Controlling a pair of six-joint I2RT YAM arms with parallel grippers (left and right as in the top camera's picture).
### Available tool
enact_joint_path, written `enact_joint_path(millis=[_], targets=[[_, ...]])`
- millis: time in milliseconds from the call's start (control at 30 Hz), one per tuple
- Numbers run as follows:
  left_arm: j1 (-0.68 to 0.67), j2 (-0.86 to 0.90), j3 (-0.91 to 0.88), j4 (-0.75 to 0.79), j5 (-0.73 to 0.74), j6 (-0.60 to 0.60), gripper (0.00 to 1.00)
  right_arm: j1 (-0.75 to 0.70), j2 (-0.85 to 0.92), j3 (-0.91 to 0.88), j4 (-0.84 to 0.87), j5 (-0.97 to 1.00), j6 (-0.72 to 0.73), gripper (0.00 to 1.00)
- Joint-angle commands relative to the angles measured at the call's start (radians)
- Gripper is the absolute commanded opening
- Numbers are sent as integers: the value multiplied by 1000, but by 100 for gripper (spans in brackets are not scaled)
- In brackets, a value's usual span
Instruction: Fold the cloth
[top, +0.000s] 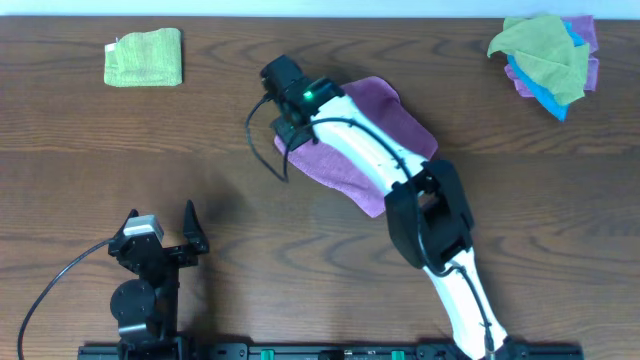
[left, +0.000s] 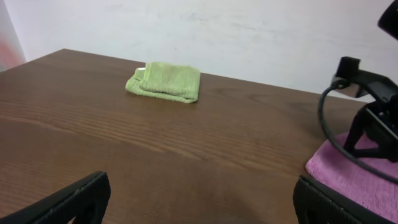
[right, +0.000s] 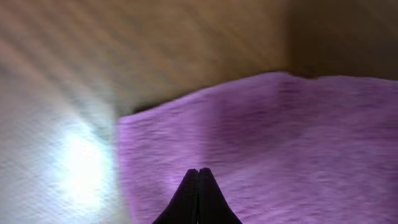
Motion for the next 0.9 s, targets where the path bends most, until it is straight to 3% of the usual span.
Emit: enact_joint_path(millis=[0, 867], targets=[[-6, -6, -31, -16, -6, -3, 96, -17, -26, 17, 7, -5, -11, 1], [-6, -6, -31, -16, -6, -3, 95, -23, 63, 13, 26, -111, 12, 1]])
